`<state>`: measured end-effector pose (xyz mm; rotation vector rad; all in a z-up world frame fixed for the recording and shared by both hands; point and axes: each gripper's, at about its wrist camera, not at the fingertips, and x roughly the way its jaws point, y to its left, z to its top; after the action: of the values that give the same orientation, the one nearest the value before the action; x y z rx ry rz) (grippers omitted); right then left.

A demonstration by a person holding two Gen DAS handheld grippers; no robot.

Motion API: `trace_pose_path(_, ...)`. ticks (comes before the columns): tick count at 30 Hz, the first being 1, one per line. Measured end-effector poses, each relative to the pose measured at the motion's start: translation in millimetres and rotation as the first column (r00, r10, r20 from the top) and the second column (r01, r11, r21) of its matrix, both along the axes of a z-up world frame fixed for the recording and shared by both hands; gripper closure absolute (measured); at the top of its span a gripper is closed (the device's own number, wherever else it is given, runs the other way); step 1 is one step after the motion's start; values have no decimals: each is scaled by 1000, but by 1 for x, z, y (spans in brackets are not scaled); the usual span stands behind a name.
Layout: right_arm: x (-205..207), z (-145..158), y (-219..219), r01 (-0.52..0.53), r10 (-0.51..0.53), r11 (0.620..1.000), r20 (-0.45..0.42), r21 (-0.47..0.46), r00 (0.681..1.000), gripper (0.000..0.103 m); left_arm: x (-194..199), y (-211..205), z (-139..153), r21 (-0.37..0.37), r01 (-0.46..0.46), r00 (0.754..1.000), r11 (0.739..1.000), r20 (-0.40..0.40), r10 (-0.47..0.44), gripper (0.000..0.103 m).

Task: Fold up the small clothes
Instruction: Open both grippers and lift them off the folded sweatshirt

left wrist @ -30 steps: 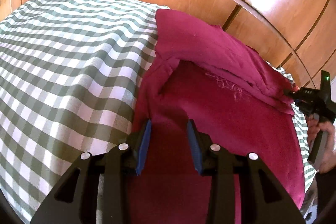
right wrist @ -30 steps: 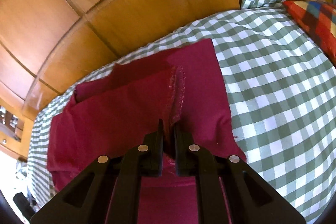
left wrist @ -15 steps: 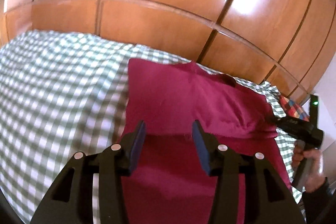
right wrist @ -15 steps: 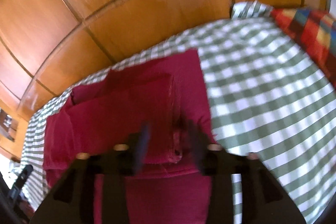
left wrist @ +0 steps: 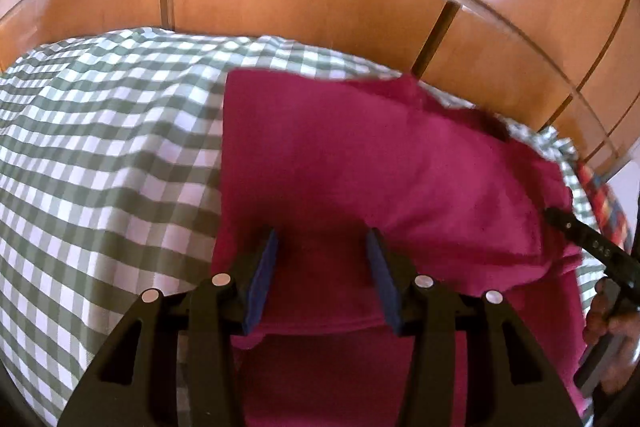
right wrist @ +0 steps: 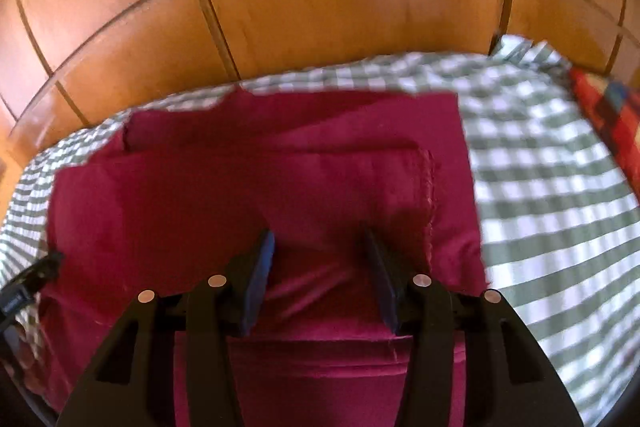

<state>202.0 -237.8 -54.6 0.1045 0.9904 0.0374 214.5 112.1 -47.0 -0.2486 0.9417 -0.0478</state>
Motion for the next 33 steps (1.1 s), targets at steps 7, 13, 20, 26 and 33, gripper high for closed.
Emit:
trace_pose_path(7,-7,-2,5,-19,21,999,45,-42,999,56,-15,40,28,-123,-94,989,988,105,107,42)
trace_pose_path(13,-7,-1,6,-18,20,999,51,-41,998,56,20,85,21,-176,-162,982,971,65,176,42)
trace_pose_path(20,-9,-2,5,-19,22,999,59,-49,998,56,54,75,-14,-44,-198,980,979,-34,196,51)
trace_pose_path(26,-10,-3,5,-18,20,999,67,-39,998,56,54,65,-29,72,-200,980,977,-3,201,45)
trace_pose_path(33,-10,-3,4,-15,17,999,71,-29,997,56,20,58,8,93,-212,974,973,101,203,47)
